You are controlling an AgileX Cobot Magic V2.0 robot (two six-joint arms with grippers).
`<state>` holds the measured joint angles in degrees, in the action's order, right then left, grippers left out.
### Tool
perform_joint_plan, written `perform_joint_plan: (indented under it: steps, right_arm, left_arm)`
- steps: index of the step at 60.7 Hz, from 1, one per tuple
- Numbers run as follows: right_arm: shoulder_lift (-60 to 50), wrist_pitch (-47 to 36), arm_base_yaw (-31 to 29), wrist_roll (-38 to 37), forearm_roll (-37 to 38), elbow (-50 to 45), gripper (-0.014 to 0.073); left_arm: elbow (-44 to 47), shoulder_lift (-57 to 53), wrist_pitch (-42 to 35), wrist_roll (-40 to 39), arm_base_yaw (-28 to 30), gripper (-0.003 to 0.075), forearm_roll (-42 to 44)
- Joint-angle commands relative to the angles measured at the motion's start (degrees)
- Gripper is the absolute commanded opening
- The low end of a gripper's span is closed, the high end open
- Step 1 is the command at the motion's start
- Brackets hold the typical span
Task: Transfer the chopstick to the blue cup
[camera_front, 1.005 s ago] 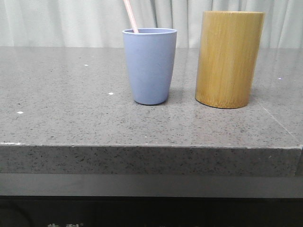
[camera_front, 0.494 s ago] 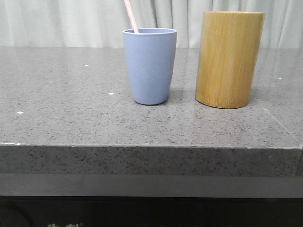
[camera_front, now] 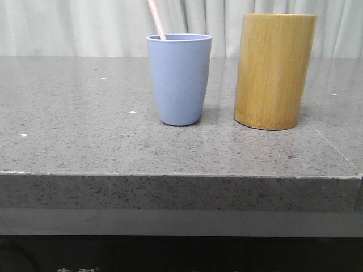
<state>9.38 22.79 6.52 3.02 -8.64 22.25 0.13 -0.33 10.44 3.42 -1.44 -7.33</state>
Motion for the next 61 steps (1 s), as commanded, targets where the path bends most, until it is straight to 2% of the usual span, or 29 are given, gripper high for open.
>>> perform_joint_plan:
  steps: [1,34,43,61]
  right_arm:
    - [0.5,-5.1,-0.3,0.1,-0.2,1.4,-0.0088]
    - [0.5,-5.1,-0.3,0.1,-0.2,1.4,-0.0088]
    - [0.5,-5.4,-0.3,0.1,1.8,0.6,-0.0088]
    - [-3.4,-17.5,-4.9,-0.5,3.4,-13.8,-0.0088]
  left_arm:
    - [0.4,-1.3,-5.0,-0.5,0.1,-0.0019,-0.6]
    - [0.4,-1.3,-5.0,-0.5,0.1,-0.0019,-0.6]
    - [0.4,-1.3,-5.0,-0.5,0.1,-0.0019,-0.6]
    - [0.4,-1.3,-5.0,-0.5,0.1,-0.0019,-0.6]
